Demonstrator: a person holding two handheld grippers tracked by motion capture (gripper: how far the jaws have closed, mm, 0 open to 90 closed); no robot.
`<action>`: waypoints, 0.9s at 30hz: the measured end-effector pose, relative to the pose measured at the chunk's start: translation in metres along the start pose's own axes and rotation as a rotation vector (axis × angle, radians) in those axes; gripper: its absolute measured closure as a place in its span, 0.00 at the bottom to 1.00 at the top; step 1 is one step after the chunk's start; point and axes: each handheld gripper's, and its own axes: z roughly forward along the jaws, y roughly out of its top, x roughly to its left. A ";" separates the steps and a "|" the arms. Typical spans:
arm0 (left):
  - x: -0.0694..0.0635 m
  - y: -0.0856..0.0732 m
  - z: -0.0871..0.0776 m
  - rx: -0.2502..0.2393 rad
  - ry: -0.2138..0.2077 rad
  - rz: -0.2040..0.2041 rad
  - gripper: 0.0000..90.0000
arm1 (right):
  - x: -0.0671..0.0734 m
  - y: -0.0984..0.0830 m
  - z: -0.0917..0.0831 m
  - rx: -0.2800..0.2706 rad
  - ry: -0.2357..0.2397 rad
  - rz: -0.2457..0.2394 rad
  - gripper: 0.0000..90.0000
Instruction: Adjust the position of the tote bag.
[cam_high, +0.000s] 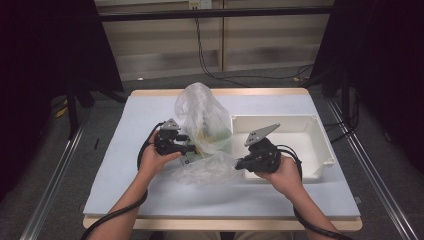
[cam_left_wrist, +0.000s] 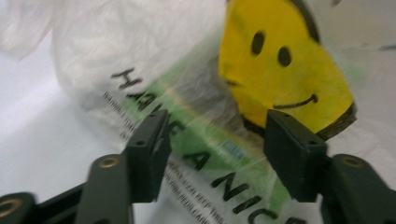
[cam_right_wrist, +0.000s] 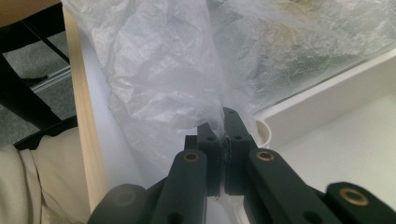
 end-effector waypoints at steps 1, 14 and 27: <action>0.000 0.000 0.000 0.000 0.000 0.000 0.37 | -0.001 0.000 0.000 -0.003 -0.003 0.008 0.98; 0.002 -0.003 0.020 0.022 -0.036 -0.072 0.49 | -0.006 0.002 0.001 -0.012 -0.023 0.025 0.91; 0.005 -0.004 0.005 0.033 -0.055 -0.114 1.00 | -0.008 0.007 0.007 -0.007 -0.019 0.022 0.92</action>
